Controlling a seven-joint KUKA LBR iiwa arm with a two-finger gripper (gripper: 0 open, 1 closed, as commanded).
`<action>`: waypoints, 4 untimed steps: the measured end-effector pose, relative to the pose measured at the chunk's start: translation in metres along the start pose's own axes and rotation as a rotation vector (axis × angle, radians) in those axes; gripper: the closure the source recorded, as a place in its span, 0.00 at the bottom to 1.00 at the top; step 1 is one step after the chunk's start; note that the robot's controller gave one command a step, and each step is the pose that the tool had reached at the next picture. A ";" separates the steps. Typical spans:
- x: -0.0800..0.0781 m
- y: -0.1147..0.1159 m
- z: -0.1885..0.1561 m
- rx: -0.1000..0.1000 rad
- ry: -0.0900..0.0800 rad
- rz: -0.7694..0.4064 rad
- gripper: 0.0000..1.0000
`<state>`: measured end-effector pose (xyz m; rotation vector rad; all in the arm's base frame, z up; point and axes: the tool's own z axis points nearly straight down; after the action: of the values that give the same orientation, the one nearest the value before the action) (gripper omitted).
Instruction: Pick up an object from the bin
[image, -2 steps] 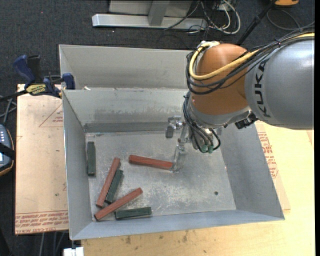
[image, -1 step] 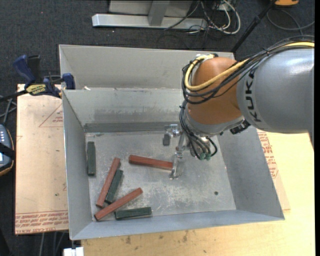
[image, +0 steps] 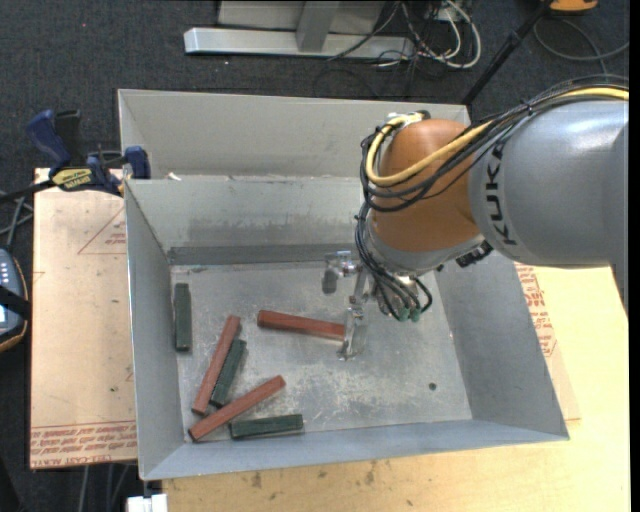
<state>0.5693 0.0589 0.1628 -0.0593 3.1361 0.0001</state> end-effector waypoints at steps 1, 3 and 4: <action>0.005 0.005 -0.009 -0.001 0.018 -0.049 0.00; -0.041 0.004 0.092 -0.002 0.002 -0.174 1.00; -0.041 0.004 0.092 -0.002 0.002 -0.174 1.00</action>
Offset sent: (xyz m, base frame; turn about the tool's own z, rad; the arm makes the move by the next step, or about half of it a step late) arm 0.0135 0.0300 -0.0928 -0.2092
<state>0.6107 0.0648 0.0707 -0.3322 3.1213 0.0025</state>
